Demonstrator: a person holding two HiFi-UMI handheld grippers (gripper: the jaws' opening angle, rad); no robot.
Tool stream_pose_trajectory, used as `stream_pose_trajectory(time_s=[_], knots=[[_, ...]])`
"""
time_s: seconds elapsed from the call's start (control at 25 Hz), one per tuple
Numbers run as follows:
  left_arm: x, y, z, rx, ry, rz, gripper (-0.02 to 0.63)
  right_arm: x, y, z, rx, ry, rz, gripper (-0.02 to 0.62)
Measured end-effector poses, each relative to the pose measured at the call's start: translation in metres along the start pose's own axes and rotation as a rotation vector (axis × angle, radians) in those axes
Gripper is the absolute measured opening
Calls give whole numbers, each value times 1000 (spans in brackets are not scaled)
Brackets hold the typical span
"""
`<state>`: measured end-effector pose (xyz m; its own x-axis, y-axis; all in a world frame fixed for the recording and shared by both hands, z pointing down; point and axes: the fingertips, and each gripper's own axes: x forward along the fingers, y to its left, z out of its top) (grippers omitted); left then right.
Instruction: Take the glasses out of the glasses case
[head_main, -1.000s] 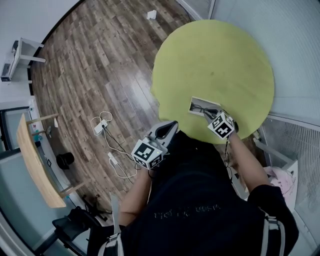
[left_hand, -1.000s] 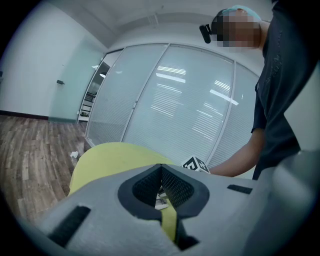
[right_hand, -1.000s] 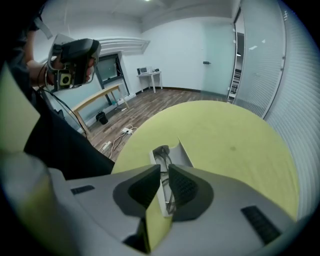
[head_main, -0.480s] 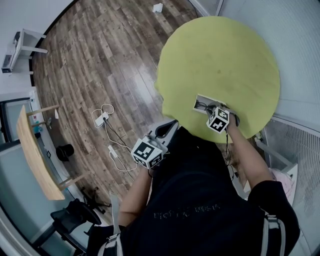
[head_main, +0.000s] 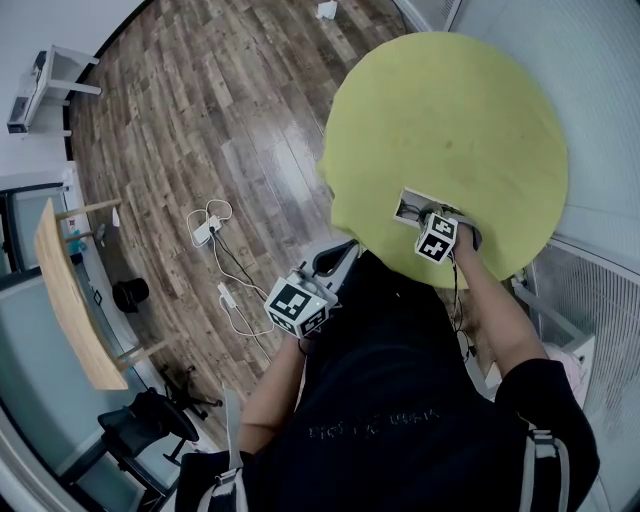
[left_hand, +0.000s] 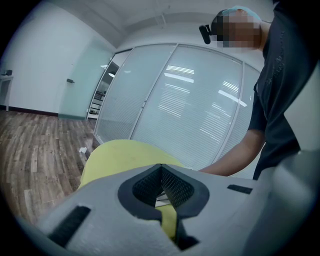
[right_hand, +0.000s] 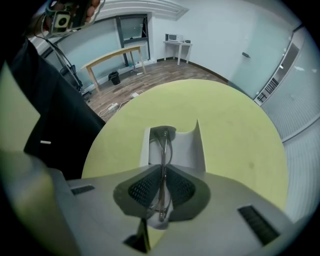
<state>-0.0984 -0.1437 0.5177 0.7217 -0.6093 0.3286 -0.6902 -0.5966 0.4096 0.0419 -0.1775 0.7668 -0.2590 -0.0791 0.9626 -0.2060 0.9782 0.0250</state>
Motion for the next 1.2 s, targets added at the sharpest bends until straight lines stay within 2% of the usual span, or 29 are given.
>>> stream_pose_trajectory(time_s=[0.16, 0.28, 0.6, 0.8, 1.04, 1.2], knots=[[1, 0, 0, 5, -1, 2, 17, 5, 0, -2, 43, 1, 15, 34], [2, 2, 1, 6, -1, 2, 17, 3, -5, 0, 57, -4, -6, 34], [8, -3, 2, 15, -2, -23, 17, -24, -13, -1, 157, -65, -54, 34], [12, -6, 4, 27, -4, -44, 17, -49, -17, 3, 260, -146, -76, 34], [14, -14, 7, 44, -8, -70, 17, -74, -16, 1, 267, -173, -129, 34], [17, -19, 11, 56, -14, -91, 17, -94, -13, 3, 314, -223, -154, 34]])
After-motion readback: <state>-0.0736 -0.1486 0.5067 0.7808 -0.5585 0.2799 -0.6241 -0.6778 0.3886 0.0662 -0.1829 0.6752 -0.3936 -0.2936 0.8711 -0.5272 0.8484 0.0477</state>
